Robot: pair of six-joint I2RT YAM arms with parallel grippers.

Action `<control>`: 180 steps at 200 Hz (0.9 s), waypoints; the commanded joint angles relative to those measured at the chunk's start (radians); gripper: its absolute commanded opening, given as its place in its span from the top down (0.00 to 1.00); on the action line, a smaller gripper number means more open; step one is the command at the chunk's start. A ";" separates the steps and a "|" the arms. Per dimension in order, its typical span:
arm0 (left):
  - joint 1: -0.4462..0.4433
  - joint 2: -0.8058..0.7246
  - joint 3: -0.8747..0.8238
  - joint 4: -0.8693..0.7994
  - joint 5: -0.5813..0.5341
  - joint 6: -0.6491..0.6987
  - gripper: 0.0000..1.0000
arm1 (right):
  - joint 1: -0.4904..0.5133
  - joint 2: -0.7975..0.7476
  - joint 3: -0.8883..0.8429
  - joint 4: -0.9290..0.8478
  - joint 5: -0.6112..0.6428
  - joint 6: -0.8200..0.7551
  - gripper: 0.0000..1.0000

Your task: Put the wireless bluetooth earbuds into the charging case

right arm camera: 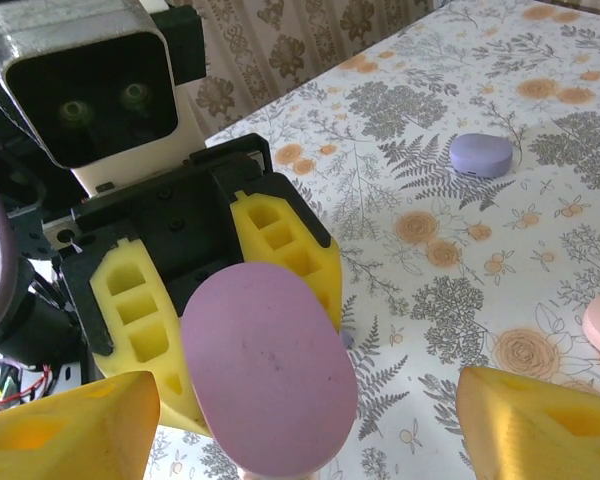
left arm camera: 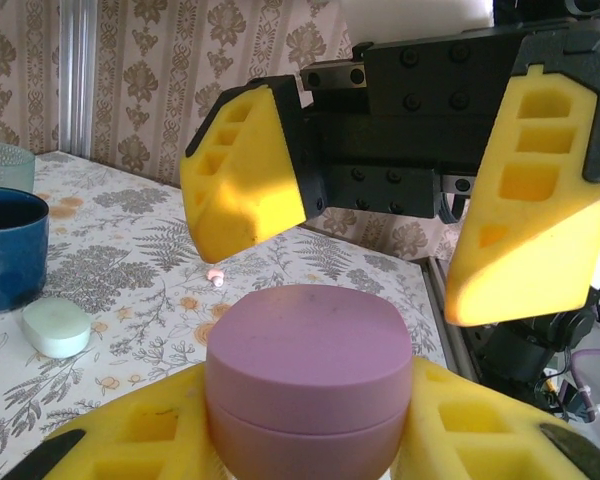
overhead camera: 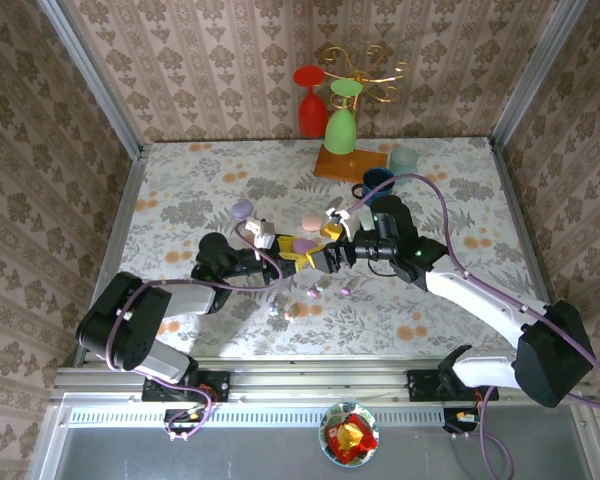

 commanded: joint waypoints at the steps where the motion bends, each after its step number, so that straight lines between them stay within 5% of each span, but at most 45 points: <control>1: -0.007 -0.007 0.030 0.038 0.012 -0.030 0.92 | 0.004 0.012 0.038 -0.035 0.028 -0.062 0.21; 86: -0.013 -0.018 0.023 0.039 0.033 -0.022 0.92 | -0.031 0.024 0.064 -0.001 0.077 -0.023 0.25; 180: -0.025 -0.040 0.022 0.041 0.093 -0.014 0.92 | -0.044 0.104 0.137 -0.049 -0.049 -0.075 0.34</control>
